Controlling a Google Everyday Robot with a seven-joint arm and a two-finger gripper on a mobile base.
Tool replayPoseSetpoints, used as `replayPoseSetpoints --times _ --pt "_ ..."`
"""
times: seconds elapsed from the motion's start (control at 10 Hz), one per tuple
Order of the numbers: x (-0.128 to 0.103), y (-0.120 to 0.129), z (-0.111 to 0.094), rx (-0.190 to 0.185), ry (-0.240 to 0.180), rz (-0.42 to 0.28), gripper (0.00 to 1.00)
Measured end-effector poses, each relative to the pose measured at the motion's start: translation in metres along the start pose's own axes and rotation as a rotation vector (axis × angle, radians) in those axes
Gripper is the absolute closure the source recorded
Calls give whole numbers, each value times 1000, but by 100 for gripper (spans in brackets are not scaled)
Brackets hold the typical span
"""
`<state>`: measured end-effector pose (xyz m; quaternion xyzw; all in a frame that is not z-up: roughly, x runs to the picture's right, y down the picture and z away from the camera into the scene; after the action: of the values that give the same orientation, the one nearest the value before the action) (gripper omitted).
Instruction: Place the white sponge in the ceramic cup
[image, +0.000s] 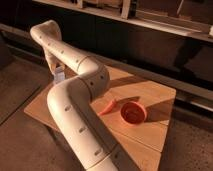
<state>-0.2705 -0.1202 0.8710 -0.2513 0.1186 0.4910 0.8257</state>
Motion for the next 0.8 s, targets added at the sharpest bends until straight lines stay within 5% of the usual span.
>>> replayPoseSetpoints --times 0.2,0.8 --pt "0 0 0 0 0 0 93" --pt "0 0 0 0 0 0 35"
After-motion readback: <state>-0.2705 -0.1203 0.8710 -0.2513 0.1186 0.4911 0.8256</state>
